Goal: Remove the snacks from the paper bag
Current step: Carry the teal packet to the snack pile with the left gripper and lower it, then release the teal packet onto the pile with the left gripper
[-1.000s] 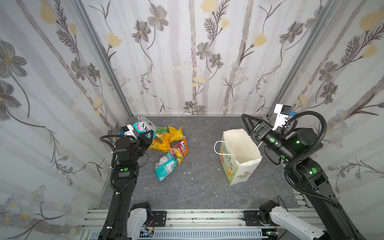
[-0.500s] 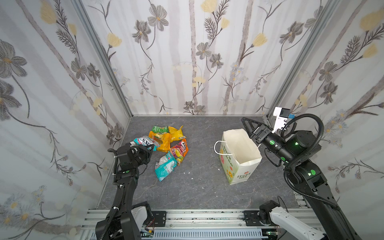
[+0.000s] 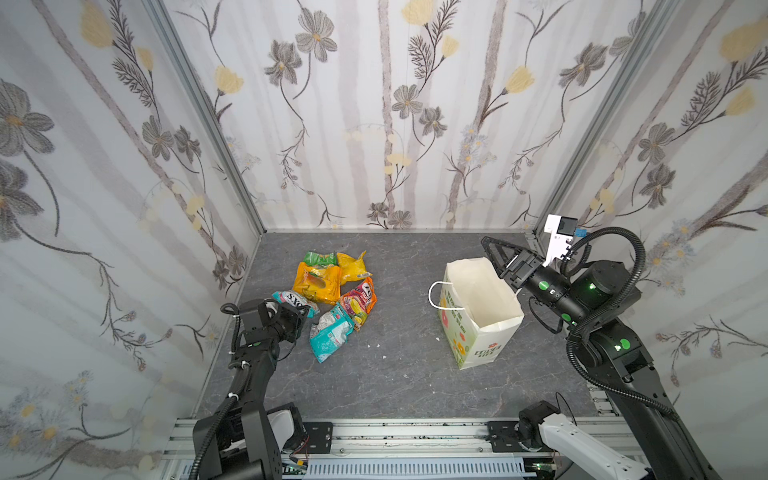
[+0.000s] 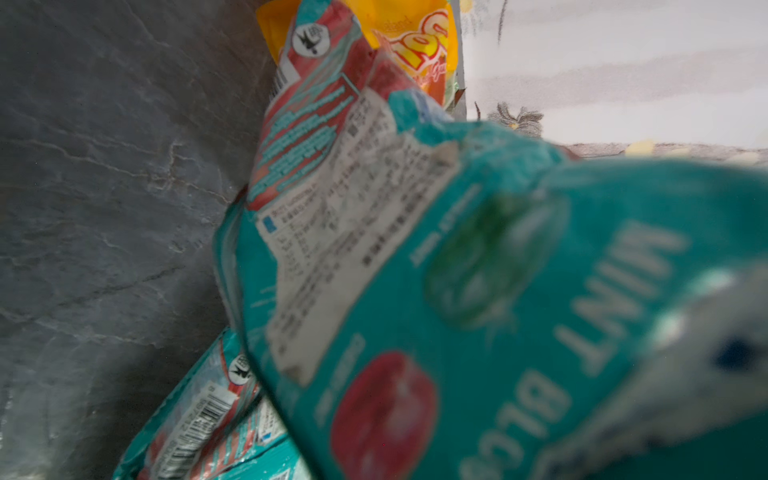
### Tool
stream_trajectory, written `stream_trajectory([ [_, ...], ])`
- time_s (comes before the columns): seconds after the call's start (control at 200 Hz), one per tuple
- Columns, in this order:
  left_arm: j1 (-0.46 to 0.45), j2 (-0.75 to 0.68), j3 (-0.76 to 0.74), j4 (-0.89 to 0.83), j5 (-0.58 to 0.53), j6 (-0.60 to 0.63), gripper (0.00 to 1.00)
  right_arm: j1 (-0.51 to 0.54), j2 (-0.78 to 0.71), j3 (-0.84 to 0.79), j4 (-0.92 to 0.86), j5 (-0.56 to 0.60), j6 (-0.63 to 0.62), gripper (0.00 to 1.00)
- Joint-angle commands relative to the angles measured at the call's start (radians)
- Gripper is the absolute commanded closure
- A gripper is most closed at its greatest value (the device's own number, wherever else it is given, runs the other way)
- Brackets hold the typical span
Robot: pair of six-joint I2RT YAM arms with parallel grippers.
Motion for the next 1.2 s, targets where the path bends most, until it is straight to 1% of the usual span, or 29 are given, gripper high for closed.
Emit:
stream_trajectory([
  [0.0,0.001,0.067,-0.007,0.118,0.049,0.032,1.0,-0.003,-0.001,0.0,0.022,-0.01,-0.007,0.01],
  [0.095,0.002,0.111,0.008,0.11,0.045,0.053,0.99,-0.003,-0.003,0.0,0.021,-0.011,-0.004,0.01],
  [0.13,0.001,0.119,0.015,0.093,0.04,0.06,0.95,-0.004,-0.002,-0.001,0.023,-0.013,-0.003,0.01],
  [0.205,0.001,0.12,0.031,0.019,0.011,0.1,0.81,-0.005,-0.005,-0.002,0.021,-0.013,-0.001,0.01],
  [0.285,0.001,0.098,0.042,-0.081,-0.051,0.154,0.69,-0.005,-0.008,-0.002,0.026,-0.016,-0.003,0.01],
  [0.38,0.003,0.055,0.041,-0.184,-0.134,0.187,0.54,-0.005,-0.008,0.0,0.026,-0.018,-0.003,0.0],
  [0.425,0.002,0.033,0.042,-0.229,-0.173,0.193,0.5,-0.005,-0.008,0.003,0.027,-0.02,-0.004,0.01],
  [0.505,0.001,-0.003,0.042,-0.293,-0.23,0.202,0.45,-0.006,-0.006,0.008,0.026,-0.025,-0.005,0.01],
  [0.614,0.002,-0.045,0.062,-0.395,-0.294,0.206,0.33,-0.008,-0.004,0.014,0.026,-0.034,-0.008,0.01],
  [0.729,0.002,-0.076,0.094,-0.495,-0.339,0.217,0.16,-0.01,-0.008,0.008,0.028,-0.034,-0.011,0.01],
  [0.839,0.001,-0.111,0.134,-0.59,-0.387,0.242,0.02,-0.011,-0.012,0.004,0.028,-0.036,-0.02,0.01],
  [0.879,0.001,-0.128,0.145,-0.618,-0.4,0.256,0.0,-0.013,-0.01,0.005,0.026,-0.037,-0.028,0.01],
  [0.954,0.0,-0.173,0.167,-0.68,-0.44,0.265,0.0,-0.02,-0.006,0.011,0.011,-0.032,-0.04,0.01],
  [1.059,-0.008,-0.267,0.207,-0.749,-0.495,0.296,0.0,-0.047,0.008,0.036,-0.04,0.022,-0.07,0.01],
  [1.144,-0.033,-0.355,0.251,-0.759,-0.557,0.36,0.0,-0.084,0.023,0.057,-0.079,0.111,-0.121,0.01],
  [1.194,-0.053,-0.398,0.268,-0.738,-0.617,0.414,0.0,-0.112,0.035,0.068,-0.097,0.178,-0.164,0.01],
])
